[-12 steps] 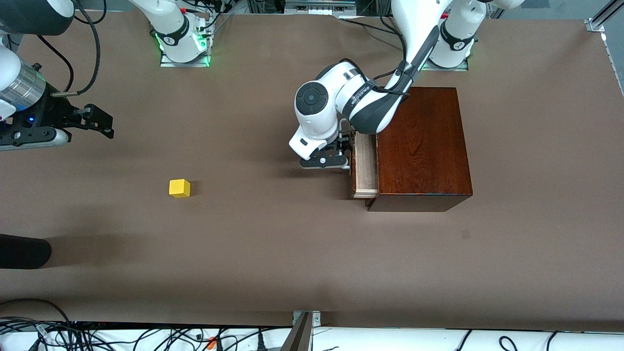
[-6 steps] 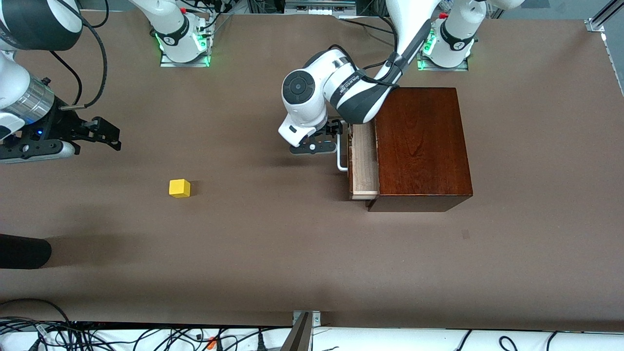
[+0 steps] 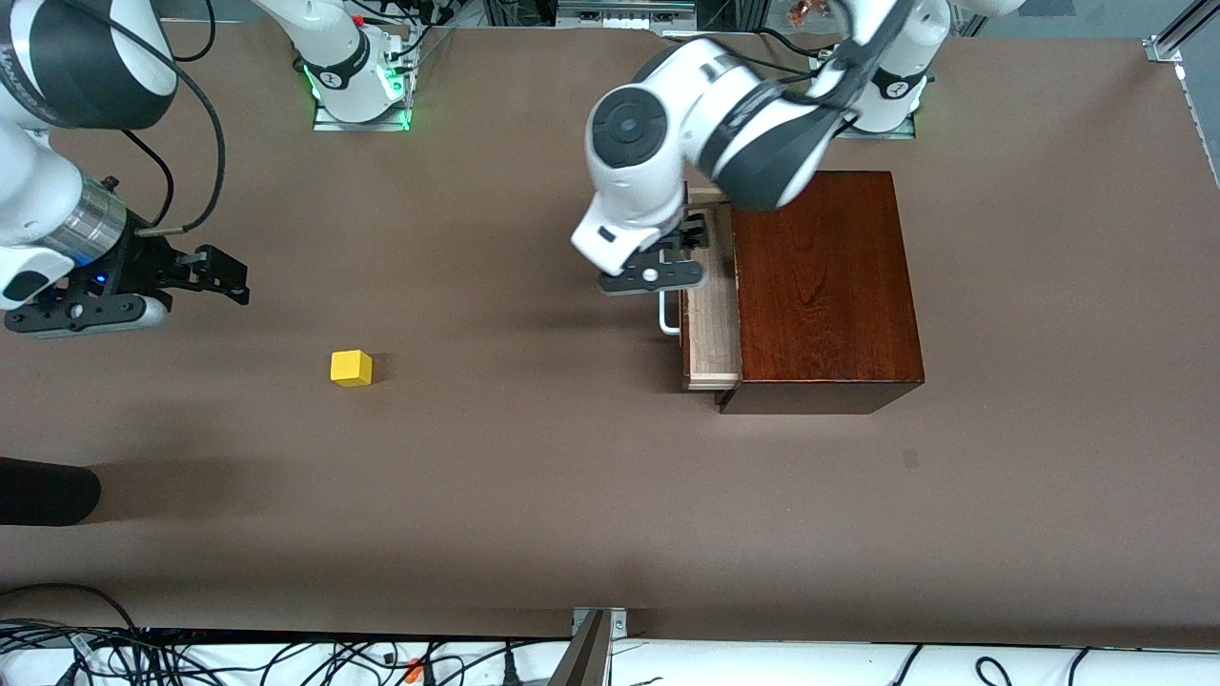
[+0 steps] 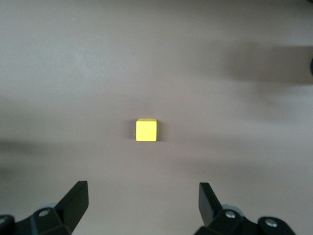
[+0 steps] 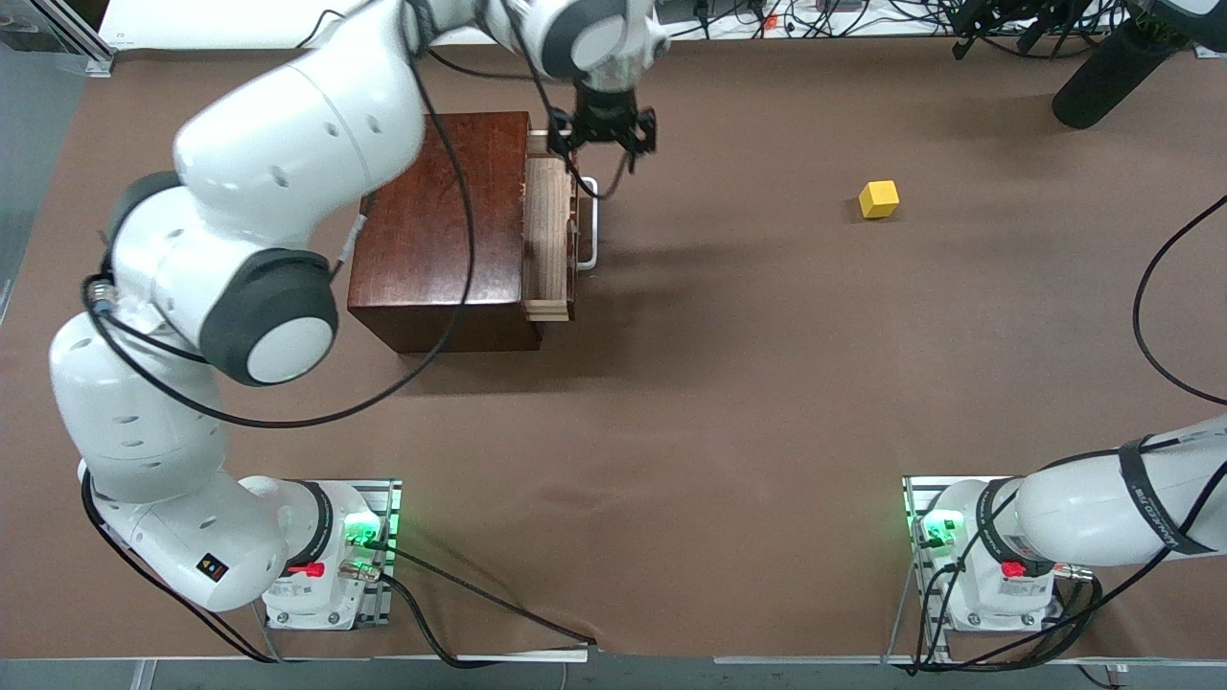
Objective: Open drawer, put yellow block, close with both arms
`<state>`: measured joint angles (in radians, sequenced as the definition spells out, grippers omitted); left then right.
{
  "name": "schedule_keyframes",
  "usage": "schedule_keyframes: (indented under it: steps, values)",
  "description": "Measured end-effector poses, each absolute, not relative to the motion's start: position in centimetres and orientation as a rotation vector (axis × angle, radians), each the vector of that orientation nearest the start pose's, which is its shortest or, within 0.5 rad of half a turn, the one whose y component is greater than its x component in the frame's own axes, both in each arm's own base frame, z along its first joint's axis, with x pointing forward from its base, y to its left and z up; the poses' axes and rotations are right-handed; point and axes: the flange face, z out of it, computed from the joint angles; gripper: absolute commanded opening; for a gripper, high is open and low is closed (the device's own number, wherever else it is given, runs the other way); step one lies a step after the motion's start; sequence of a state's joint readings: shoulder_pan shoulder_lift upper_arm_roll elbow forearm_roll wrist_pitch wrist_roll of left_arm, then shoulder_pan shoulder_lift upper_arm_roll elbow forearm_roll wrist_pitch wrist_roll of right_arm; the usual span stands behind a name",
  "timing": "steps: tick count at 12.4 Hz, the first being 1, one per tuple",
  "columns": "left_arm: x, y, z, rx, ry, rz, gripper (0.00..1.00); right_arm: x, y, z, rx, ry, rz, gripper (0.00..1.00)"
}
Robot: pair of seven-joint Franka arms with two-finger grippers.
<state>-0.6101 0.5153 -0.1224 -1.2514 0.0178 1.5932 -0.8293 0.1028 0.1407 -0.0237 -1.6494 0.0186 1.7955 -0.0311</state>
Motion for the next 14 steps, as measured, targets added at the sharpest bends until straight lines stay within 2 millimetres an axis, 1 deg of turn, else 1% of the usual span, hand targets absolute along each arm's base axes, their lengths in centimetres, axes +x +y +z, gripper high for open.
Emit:
schedule_keyframes:
  steps: [2, 3, 4, 6, 8, 9, 10, 11, 12, 14]
  values:
    - [55.0, -38.4, 50.0, -3.054, -0.165, 0.222, 1.0, 61.3, 5.3, 49.5, -3.124, -0.169, 0.068, 1.0]
    - [56.2, -34.9, 52.2, -3.065, -0.153, 0.216, 1.0, 61.8, 5.5, 47.6, -3.123, -0.174, 0.116, 1.0]
    - [57.2, -31.4, 54.0, -3.074, -0.133, 0.214, 1.0, 62.2, 5.8, 46.0, -3.122, -0.182, 0.153, 1.0]
    - [58.4, -24.4, 57.1, -3.085, -0.068, 0.23, 1.0, 62.8, 6.7, 43.1, -3.119, -0.2, 0.175, 1.0]
    - [59.2, -17.5, 59.0, -3.095, 0.013, 0.26, 1.0, 63.2, 7.7, 38.7, -3.118, -0.222, 0.13, 1.0]
    - [59.7, -13.9, 59.4, -3.105, 0.051, 0.267, 1.0, 63.3, 8.1, 36.0, -3.118, -0.231, 0.113, 1.0]
    - [60.0, -10.7, 59.4, -3.113, 0.074, 0.277, 1.0, 63.3, 8.4, 33.4, -3.118, -0.235, 0.106, 1.0]
    - [60.0, -8.4, 59.4, -3.118, 0.077, 0.278, 1.0, 63.2, 8.4, 30.9, -3.119, -0.235, 0.11, 1.0]
    - [59.8, -7.5, 59.4, -3.125, 0.072, 0.239, 1.0, 63.3, 8.4, 28.9, -3.119, -0.233, 0.121, 1.0]
    - [58.8, -7.2, 59.4, -3.135, 0.061, 0.061, 1.0, 63.4, 8.4, 26.0, -3.12, -0.228, 0.118, 1.0]
